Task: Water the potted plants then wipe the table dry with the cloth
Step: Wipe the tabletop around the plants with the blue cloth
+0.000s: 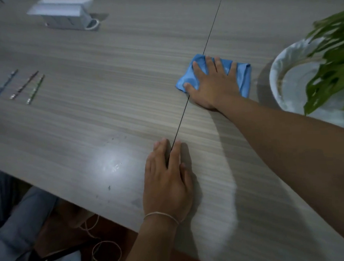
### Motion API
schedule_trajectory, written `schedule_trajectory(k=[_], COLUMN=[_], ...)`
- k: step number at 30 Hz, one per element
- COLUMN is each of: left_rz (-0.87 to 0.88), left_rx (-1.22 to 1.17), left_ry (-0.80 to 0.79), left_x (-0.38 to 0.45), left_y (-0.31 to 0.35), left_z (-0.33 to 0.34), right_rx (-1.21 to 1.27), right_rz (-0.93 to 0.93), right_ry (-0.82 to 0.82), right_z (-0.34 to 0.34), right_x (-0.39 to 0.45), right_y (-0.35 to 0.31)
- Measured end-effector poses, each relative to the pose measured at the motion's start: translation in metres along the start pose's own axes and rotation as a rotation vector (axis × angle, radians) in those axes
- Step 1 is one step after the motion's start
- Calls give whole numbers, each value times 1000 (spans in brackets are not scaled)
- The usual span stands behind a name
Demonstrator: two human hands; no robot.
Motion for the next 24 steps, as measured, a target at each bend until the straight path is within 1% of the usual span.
schedule_trajectory(k=[3,6,9,11,14,18,22,24], left_rz=[-5,1,9,-8,-36,-17,45,95], left_rx=[-8,-30,-88,-177,-260,-217,-115,-92], left_ry=[2,12,37,67,111,154,112,70], left_x=[1,2,2,1,3,1,-13,-20], left_y=[-1,-1,-1,-2,-9,-5,8,25], left_z=[0,-1,-6,-11,-16,-19,-14,-9], right_rx=[3,21,63,61,79,101,194,211], right_rz=[-22,-91,-184,-231,-260,-286,-274,-245], right_ry=[7,31,50,64,71,49,48,41], right_z=[2,8,12,16,24,29,28,28], right_x=[-15,-49,-99,-139,-195,-253,-298,-316], right_y=[-4,-20,-36,-41,-43,-27,8,33])
Point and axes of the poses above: each hand's wrist, its own x-axis towards the middle knuckle, its own z-axis out of the palm, y = z × x, the point moved 9 cm from there along x, towards the middle knuckle, and after that the axes turned 3 degrees about -y, right-handed, at the moved point
